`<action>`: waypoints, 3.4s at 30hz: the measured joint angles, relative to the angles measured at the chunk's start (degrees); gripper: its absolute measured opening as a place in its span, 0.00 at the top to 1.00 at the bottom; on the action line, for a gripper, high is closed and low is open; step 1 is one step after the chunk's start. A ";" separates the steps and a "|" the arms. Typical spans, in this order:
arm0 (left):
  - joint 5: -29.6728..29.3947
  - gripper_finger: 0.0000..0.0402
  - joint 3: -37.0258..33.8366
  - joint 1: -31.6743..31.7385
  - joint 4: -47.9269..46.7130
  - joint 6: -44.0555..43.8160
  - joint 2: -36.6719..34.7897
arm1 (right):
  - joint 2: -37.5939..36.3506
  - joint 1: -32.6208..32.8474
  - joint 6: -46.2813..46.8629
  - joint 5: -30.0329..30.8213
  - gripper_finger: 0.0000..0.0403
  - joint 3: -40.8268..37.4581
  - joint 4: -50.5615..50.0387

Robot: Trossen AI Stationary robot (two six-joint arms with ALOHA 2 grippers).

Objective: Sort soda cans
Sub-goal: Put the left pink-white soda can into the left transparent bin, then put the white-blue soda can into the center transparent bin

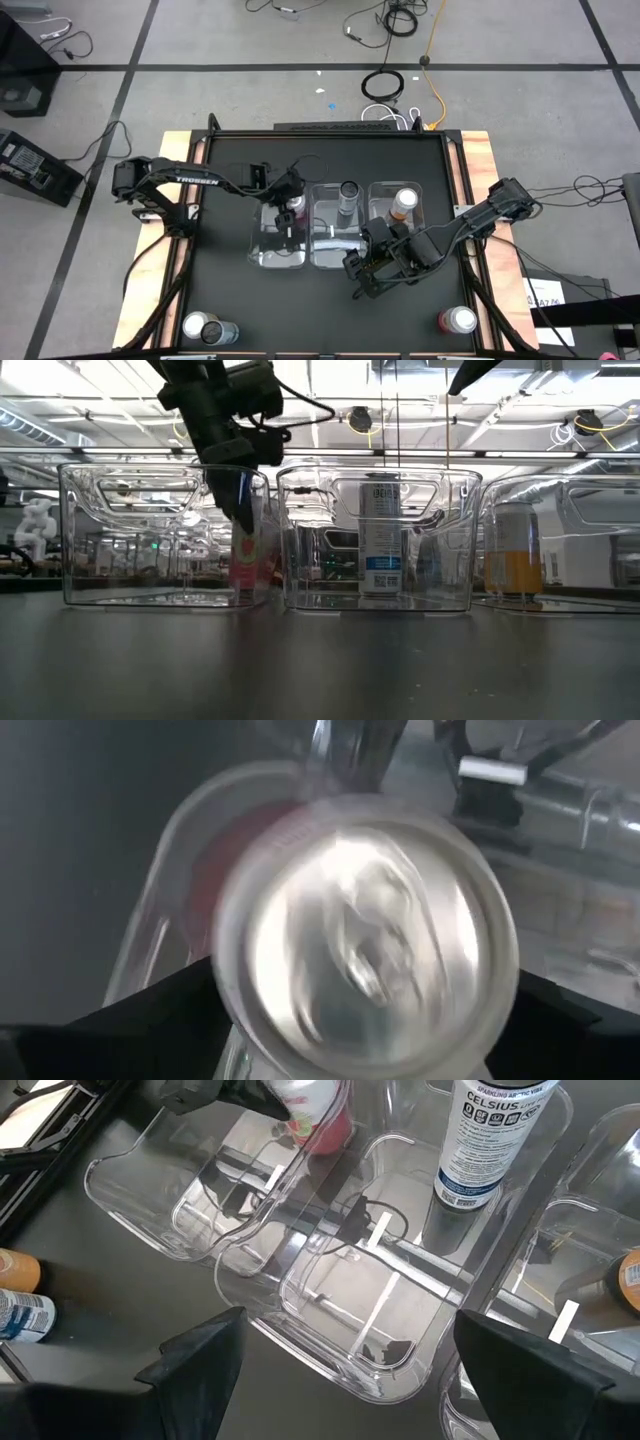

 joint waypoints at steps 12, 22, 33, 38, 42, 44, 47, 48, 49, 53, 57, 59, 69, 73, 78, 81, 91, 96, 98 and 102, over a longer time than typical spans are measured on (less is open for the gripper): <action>0.09 0.02 1.27 -0.04 -4.59 -0.02 -0.46 | 0.00 0.04 -1.28 -0.20 0.14 0.00 0.48; -1.38 0.02 5.23 -0.04 -15.91 -4.49 -7.11 | 0.00 0.02 -4.05 -0.26 0.14 0.00 0.78; -3.68 0.02 5.24 -4.81 -31.07 -26.14 -21.88 | 0.00 0.02 -5.56 -0.24 0.14 0.00 1.31; -5.53 0.02 5.24 -11.72 -34.80 -39.94 -28.86 | 0.00 0.02 -6.29 -0.24 0.14 0.00 1.29; -7.41 0.02 5.24 -21.51 -38.30 -52.27 -31.06 | 0.00 0.02 -8.32 -0.22 0.14 0.00 1.27; -8.15 0.02 5.24 -27.32 -38.77 -58.95 -30.87 | 0.00 0.02 -9.45 -0.22 0.14 0.00 1.27; -10.96 0.02 5.24 -36.52 -37.64 -68.52 -29.93 | 0.00 0.02 -10.90 -0.22 0.14 0.00 1.22; -11.82 0.02 5.24 -39.49 -37.47 -71.74 -29.52 | 0.00 0.03 -11.38 -0.22 0.14 0.00 1.25; -12.34 0.02 5.24 -42.46 -37.48 -75.08 -29.03 | 0.00 0.10 -11.68 -0.22 0.14 0.00 1.24; -13.57 0.02 5.24 -53.11 -37.52 -87.85 -26.51 | 0.00 0.69 -13.19 -0.20 0.14 0.00 1.19; -13.64 0.02 5.24 -60.95 -36.59 -97.90 -23.20 | 0.00 1.35 -14.66 -0.20 0.14 0.00 1.20; -13.64 0.02 5.24 -63.66 -33.88 -100.68 -21.53 | 0.00 1.57 -15.19 -0.20 0.14 0.00 1.20; -13.72 0.02 15.61 -69.55 -29.69 -101.14 -9.95 | 0.00 1.90 -17.36 -0.20 0.14 0.00 1.20; -13.09 0.02 21.23 -69.60 -30.48 -98.97 -5.00 | 0.00 1.90 -17.64 -0.20 0.14 0.00 1.20; -10.23 0.02 27.51 -69.82 -34.19 -96.26 0.75 | 0.00 1.90 -17.77 -0.20 0.14 0.00 1.25; -8.93 0.02 29.40 -69.88 -36.52 -95.94 3.13 | 0.00 1.92 -17.55 -0.20 0.14 0.00 1.27; -5.40 0.02 30.31 -70.32 -36.61 -95.94 6.84 | 0.00 2.33 -17.57 -0.22 0.14 0.00 1.25; -5.40 0.02 30.31 -70.30 -36.63 -94.84 7.18 | 0.00 2.32 -17.57 -0.22 0.14 0.00 1.25; -5.38 0.02 30.31 -70.30 -36.59 -94.30 7.17 | 0.00 2.32 -17.57 -0.22 0.14 0.00 1.25; -5.40 0.02 30.05 -70.30 -36.28 -92.46 7.17 | 0.00 2.32 -17.57 -0.22 0.14 0.00 1.25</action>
